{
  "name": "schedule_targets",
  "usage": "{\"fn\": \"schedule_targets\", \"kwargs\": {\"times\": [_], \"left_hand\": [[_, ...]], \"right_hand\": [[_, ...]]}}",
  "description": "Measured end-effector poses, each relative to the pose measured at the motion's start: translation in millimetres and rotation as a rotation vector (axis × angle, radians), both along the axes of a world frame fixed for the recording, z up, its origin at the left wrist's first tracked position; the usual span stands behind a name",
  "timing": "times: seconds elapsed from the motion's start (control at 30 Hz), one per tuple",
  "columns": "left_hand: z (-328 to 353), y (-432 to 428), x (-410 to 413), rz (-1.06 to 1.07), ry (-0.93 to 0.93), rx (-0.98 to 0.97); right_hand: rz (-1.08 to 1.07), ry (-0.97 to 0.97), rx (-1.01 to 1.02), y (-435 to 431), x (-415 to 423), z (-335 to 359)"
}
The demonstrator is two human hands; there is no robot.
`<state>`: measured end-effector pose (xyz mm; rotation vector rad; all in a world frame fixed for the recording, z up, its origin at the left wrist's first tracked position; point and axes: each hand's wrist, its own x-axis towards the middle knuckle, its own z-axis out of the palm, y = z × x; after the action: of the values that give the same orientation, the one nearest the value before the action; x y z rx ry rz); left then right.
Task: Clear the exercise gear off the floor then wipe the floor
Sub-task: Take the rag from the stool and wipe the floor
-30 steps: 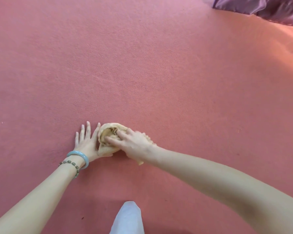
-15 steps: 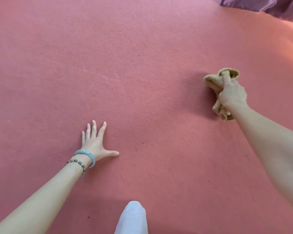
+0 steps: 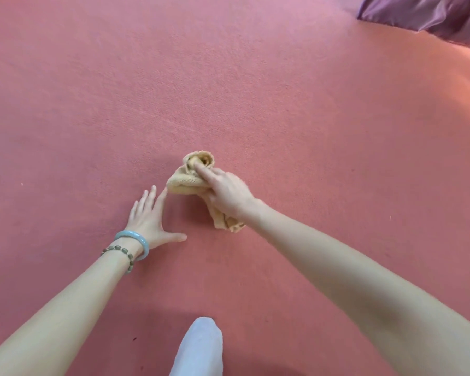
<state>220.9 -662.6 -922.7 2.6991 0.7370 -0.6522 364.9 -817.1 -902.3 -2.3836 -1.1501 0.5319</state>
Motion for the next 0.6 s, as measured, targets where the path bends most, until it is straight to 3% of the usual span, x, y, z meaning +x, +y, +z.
{"fn": "schedule_targets", "kwargs": {"times": [0.17, 0.33, 0.6], "left_hand": [[35.3, -2.9, 8.3, -0.101, -0.132, 0.016], [94.0, -6.3, 14.0, -0.238, -0.094, 0.06], [160.0, 28.3, -4.9, -0.448, 0.007, 0.325]], "right_hand": [[-0.038, -0.051, 0.035, -56.6, 39.0, 25.3], [-0.098, -0.047, -0.011, -88.0, 51.3, 54.5], [-0.081, -0.025, 0.028, -89.8, 49.2, 102.9]]}}
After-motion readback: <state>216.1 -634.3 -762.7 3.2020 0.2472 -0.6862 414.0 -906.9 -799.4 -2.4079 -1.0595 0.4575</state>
